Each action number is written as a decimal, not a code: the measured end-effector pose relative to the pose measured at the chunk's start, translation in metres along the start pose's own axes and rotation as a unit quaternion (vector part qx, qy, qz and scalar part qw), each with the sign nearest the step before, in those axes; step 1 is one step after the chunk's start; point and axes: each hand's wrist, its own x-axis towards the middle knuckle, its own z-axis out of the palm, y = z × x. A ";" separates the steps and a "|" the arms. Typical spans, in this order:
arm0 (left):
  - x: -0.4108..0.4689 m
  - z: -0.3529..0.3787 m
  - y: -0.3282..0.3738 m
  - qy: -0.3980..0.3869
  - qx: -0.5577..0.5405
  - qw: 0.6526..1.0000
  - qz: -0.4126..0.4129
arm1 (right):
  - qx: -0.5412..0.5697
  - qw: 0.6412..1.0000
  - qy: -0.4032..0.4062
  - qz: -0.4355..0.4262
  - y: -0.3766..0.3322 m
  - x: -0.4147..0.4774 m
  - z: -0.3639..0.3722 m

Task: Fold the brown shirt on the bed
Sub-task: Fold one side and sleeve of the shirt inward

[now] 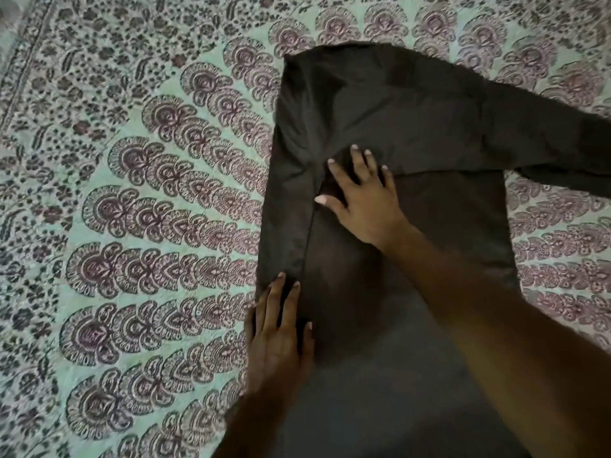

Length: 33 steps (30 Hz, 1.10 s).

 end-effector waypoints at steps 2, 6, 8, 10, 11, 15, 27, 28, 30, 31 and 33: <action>-0.023 -0.003 0.001 0.012 -0.016 0.999 -0.039 | -0.037 0.993 0.012 -0.115 -0.024 -0.023 0.014; -0.071 -0.010 -0.010 -0.021 0.021 0.996 -0.086 | -0.042 0.989 -0.019 -0.144 -0.051 -0.073 0.044; -0.091 -0.013 -0.019 -0.065 0.035 0.992 -0.102 | -0.029 0.996 -0.031 -0.083 -0.066 -0.092 0.048; -0.110 -0.017 -0.029 -0.103 0.035 0.989 -0.103 | -0.007 0.998 -0.036 -0.050 -0.087 -0.115 0.048; -0.119 -0.022 -0.032 -0.119 0.044 0.987 -0.094 | 0.006 0.999 -0.036 -0.040 -0.098 -0.128 0.048; -0.147 -0.034 -0.043 -0.153 0.075 0.985 -0.031 | 0.119 0.991 -0.016 0.061 -0.137 -0.182 0.050; -0.194 -0.011 -0.062 -0.047 0.048 0.996 0.058 | 0.409 0.871 -0.076 0.260 -0.162 -0.283 0.073; -0.194 -0.009 -0.067 -0.034 0.033 0.997 0.060 | 0.436 0.860 -0.075 0.254 -0.158 -0.287 0.073; -0.197 -0.007 -0.075 -0.023 0.003 0.996 0.086 | 0.465 0.850 -0.055 0.240 -0.151 -0.294 0.070; -0.198 -0.009 -0.076 -0.024 -0.008 0.994 0.102 | 0.473 0.848 -0.039 0.238 -0.148 -0.297 0.069; -0.197 -0.015 -0.077 -0.031 -0.023 0.991 0.126 | 0.476 0.846 -0.024 0.238 -0.144 -0.301 0.072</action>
